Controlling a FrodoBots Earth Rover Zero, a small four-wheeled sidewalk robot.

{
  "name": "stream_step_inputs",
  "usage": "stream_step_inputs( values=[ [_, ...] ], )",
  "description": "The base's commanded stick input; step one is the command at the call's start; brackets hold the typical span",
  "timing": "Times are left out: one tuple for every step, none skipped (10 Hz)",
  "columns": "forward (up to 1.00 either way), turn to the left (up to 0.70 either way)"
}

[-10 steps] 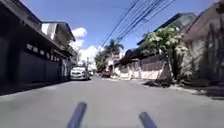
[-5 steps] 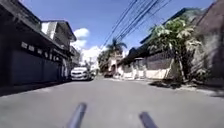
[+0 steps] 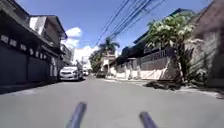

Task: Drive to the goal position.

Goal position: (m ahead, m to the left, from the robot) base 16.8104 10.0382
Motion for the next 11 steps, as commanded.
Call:
stream_step_inputs(
  values=[
    [1.0,0.0],
    [1.0,0.0],
    [1.0,0.0],
    [1.0,0.0],
    [1.0,0.0],
    [1.0,0.0],
    [1.0,0.0],
    [1.0,0.0],
    [1.0,0.0],
    [1.0,0.0],
    [1.0,0.0]
  ],
)
